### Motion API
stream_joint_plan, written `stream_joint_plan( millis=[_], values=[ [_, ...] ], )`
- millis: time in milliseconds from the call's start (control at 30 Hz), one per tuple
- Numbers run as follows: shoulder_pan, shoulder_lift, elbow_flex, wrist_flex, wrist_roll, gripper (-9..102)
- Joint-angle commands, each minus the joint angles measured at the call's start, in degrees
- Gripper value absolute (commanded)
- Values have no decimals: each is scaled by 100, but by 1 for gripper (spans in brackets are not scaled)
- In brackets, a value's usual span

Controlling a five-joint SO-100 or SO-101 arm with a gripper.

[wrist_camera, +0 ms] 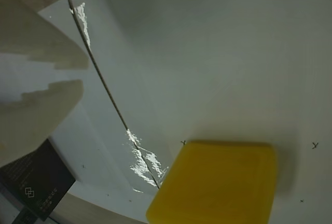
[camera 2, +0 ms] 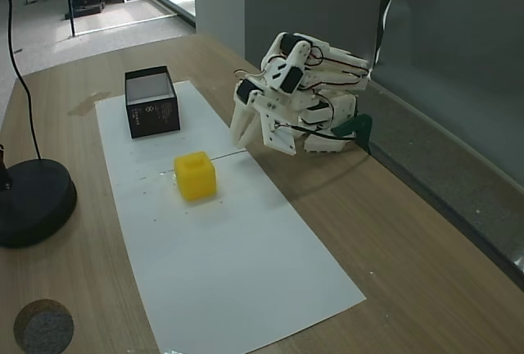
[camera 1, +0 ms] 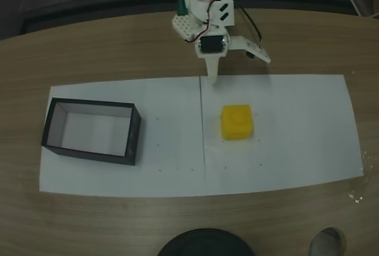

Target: Grab a yellow square and put it in the box.

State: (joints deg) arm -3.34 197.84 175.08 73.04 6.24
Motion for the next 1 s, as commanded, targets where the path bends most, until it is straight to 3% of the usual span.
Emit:
stream_joint_plan(
  millis=[0, 200, 600, 700, 833, 967],
  values=[
    [-290, 123, -272, -88, -483, 0],
    [149, 123, -281, -62, -105, 0],
    [-185, 141, -299, -26, -580, 0],
    [158, 132, -422, -870, -571, 1],
    [1072, 114, -1169, -1521, -826, 14],
    [413, -132, -2382, -1072, -1143, 20]
  ],
)
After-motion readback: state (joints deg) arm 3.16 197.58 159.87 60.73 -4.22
